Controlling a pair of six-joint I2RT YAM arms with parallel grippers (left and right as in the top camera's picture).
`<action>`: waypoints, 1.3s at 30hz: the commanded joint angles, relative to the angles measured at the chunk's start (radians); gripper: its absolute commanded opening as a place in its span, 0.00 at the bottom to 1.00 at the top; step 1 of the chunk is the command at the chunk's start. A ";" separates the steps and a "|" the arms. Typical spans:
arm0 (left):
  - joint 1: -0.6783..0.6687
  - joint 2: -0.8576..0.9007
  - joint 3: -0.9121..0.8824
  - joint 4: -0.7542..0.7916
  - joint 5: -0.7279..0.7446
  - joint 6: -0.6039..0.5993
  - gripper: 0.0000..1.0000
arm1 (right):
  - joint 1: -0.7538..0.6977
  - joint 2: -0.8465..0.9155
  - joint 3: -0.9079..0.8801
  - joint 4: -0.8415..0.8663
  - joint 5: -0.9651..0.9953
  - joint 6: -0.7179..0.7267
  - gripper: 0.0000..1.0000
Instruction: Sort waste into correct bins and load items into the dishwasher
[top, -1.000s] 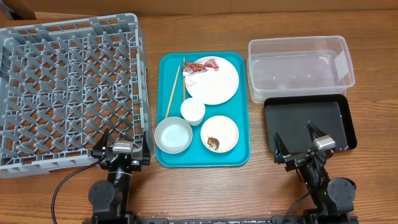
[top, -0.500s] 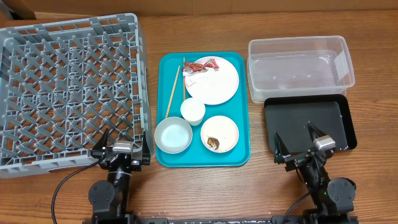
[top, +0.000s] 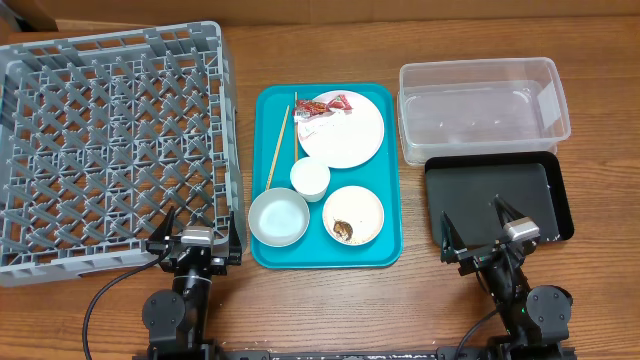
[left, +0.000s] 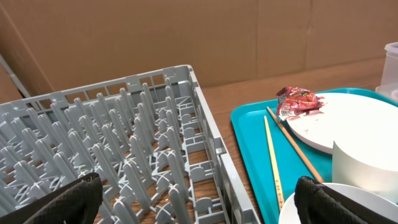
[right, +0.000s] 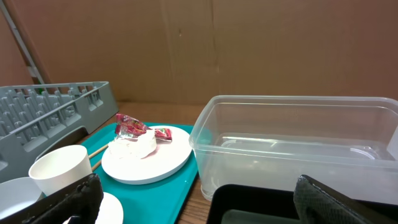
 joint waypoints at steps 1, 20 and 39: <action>-0.006 -0.011 -0.004 -0.003 -0.009 -0.011 1.00 | -0.005 -0.008 -0.011 0.006 -0.001 0.000 1.00; -0.006 -0.011 -0.004 -0.003 -0.009 -0.011 1.00 | -0.005 -0.008 -0.010 0.015 -0.075 -0.001 1.00; -0.006 -0.011 -0.004 -0.003 -0.009 -0.011 1.00 | -0.005 -0.008 0.279 -0.290 -0.178 0.000 1.00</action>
